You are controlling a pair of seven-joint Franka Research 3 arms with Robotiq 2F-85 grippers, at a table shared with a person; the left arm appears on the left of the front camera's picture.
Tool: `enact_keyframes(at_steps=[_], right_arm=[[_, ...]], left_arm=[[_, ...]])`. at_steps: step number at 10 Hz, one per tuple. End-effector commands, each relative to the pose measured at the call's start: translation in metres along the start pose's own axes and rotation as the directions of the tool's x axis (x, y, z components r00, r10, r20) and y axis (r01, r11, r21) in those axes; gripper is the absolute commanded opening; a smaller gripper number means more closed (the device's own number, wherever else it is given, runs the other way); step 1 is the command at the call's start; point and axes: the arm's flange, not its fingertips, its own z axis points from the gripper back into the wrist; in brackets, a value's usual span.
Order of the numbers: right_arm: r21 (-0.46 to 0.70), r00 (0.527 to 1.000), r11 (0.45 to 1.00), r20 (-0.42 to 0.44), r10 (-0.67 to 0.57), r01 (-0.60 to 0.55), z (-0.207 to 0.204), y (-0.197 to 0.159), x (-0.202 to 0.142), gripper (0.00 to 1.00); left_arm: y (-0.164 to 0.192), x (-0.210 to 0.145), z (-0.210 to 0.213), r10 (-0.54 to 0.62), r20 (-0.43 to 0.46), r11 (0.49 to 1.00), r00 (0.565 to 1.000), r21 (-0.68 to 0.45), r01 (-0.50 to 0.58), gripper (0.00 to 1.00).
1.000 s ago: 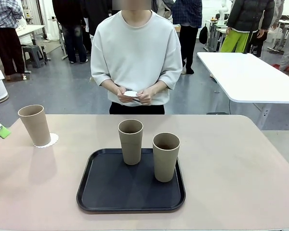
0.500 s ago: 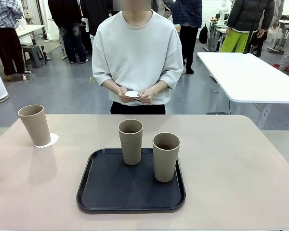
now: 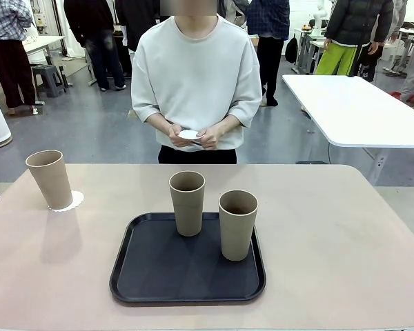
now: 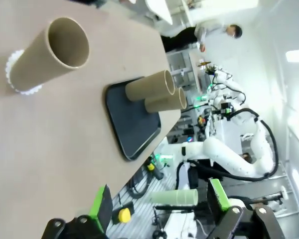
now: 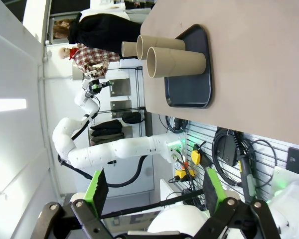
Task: Place coasters on the table and set cups on them.
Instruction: Take one Reusable plastic cup from the Flat Tray and place it on a coaster set by the human.
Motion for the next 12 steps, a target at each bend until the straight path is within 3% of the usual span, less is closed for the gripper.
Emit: enact_keyframes(at_steps=[1, 3, 4, 5, 6, 12], right_arm=[[0.011, 1.0, 1.0, 0.001, 0.009, -0.009, 0.0, 0.0, -0.001, 1.0], [0.011, 1.0, 1.0, 0.001, 0.009, -0.009, 0.0, 0.0, -0.001, 1.0], [0.011, 1.0, 1.0, 0.001, 0.009, -0.009, 0.0, 0.0, -0.001, 1.0], [0.011, 1.0, 1.0, 0.001, 0.009, -0.009, 0.0, 0.0, -0.001, 1.0], [0.011, 1.0, 1.0, 0.001, 0.009, -0.009, 0.0, 0.0, -0.001, 1.0], [0.011, 1.0, 1.0, 0.001, 0.009, -0.009, 0.0, 0.0, -0.001, 1.0]], left_arm=[[0.008, 0.003, 0.02, -0.014, 0.021, 1.0, 1.0, -0.025, 0.014, 1.0], [0.02, -0.008, 0.034, 0.0, 0.05, 1.0, 0.999, -0.022, 0.001, 1.0], [0.016, -0.008, 0.032, -0.035, 0.039, 0.999, 0.999, -0.011, 0.035, 1.0], [0.005, -0.007, 0.013, -0.143, -0.006, 0.988, 0.99, 0.052, 0.143, 1.0], [0.021, -0.012, 0.031, 0.015, 0.042, 1.0, 0.999, -0.002, -0.015, 1.0], [0.021, -0.012, 0.031, 0.015, 0.042, 1.0, 0.999, -0.002, -0.015, 1.0]])
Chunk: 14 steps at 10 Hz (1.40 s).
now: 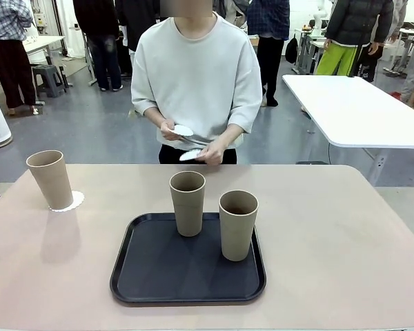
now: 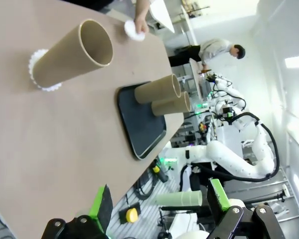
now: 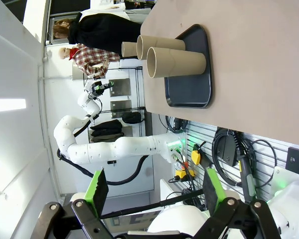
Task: Place coasters on the table and set cups on them.
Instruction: Take one Reusable plastic cup from the Flat Tray and place it on a coaster set by the human.
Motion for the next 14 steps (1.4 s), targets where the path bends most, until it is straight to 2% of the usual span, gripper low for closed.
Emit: enact_keyframes(at_steps=[1, 14], right_arm=[[0.011, 1.0, 1.0, 0.001, 0.009, -0.009, 0.0002, 0.0002, -0.0006, 1.0], [0.011, 1.0, 1.0, 0.001, 0.009, -0.009, 0.0002, 0.0002, -0.0006, 1.0]], left_arm=[[-0.0038, 0.0007, 0.0009, 0.019, 0.004, 1.0, 1.0, -0.007, -0.019, 1.0], [-0.0038, 0.0007, 0.0009, 0.019, 0.004, 1.0, 1.0, -0.007, -0.019, 1.0]])
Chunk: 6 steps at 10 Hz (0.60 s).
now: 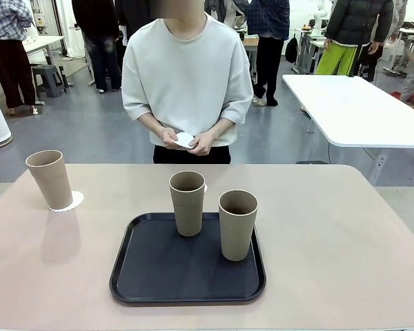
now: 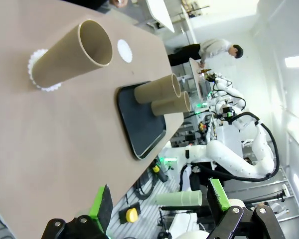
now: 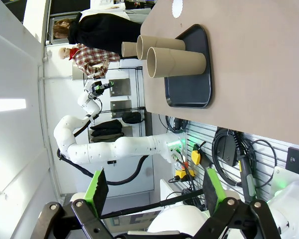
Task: Place coasters on the table and set cups on them.
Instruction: Take one Reusable plastic cup from the Flat Tray and place it on a coaster set by the human.
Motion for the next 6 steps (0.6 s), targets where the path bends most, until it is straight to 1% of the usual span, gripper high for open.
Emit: enact_keyframes(at_steps=[1, 4, 5, 6], right_arm=[[0.011, 1.0, 1.0, 0.001, 0.009, -0.009, 0.0, 0.0, -0.001, 1.0], [0.011, 1.0, 1.0, 0.001, 0.009, -0.009, 0.0, 0.0, -0.001, 1.0], [0.011, 1.0, 1.0, 0.001, 0.009, -0.009, 0.0, 0.0, -0.001, 1.0], [0.011, 1.0, 1.0, 0.001, 0.009, -0.009, 0.0, 0.0, -0.001, 1.0]], left_arm=[[-0.004, 0.0, 0.002, 0.019, 0.007, 1.0, 1.0, -0.007, -0.019, 1.0], [-0.004, 0.0, 0.002, 0.019, 0.007, 1.0, 1.0, -0.007, -0.019, 1.0], [0.0, 0.0, 0.0, 0.0, 0.0, 1.0, 1.0, 0.0, 0.0, 1.0], [-0.037, 0.004, -0.012, -0.148, -0.044, 0.985, 0.988, 0.081, 0.151, 1.0]])
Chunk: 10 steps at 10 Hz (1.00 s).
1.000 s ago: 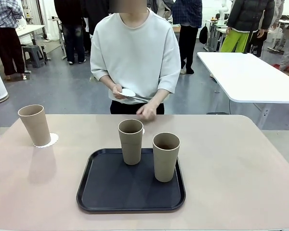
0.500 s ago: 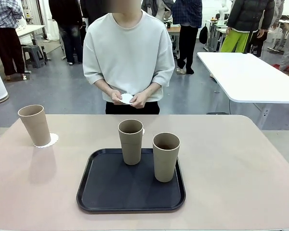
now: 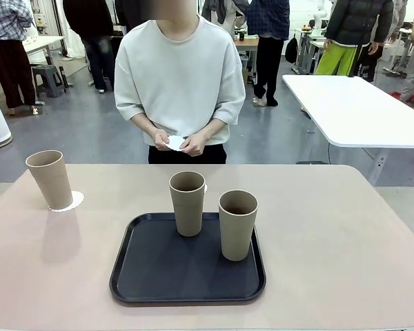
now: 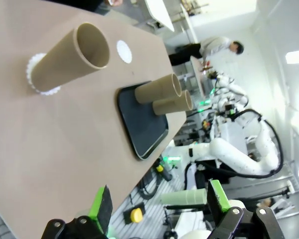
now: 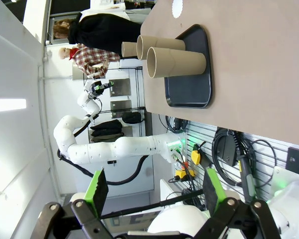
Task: Place coasters on the table and set cups on them.
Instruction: Take one Reusable plastic cup from the Flat Tray and place it on a coaster set by the human.
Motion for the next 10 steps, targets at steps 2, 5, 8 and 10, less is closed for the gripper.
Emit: enact_keyframes(at_steps=[2, 5, 8, 10], right_arm=[[0.011, 1.0, 1.0, 0.001, 0.009, -0.009, 0.0, 0.0, -0.001, 1.0], [0.011, 1.0, 1.0, 0.001, 0.009, -0.009, 0.0, 0.0, -0.001, 1.0], [0.011, 1.0, 1.0, 0.001, 0.009, -0.009, 0.0, 0.0, -0.001, 1.0], [0.011, 1.0, 1.0, 0.001, 0.009, -0.009, 0.0, 0.0, -0.001, 1.0]], left_arm=[[-0.107, 0.009, -0.04, -0.246, -0.172, 0.926, 0.954, 0.249, 0.283, 1.0], [-0.184, 0.019, -0.129, -0.342, -0.361, 0.773, 0.867, 0.417, 0.479, 1.0], [-0.188, 0.018, -0.244, -0.422, -0.473, 0.566, 0.773, 0.529, 0.632, 1.0], [-0.166, 0.029, -0.296, -0.423, -0.511, 0.483, 0.748, 0.571, 0.663, 1.0]])
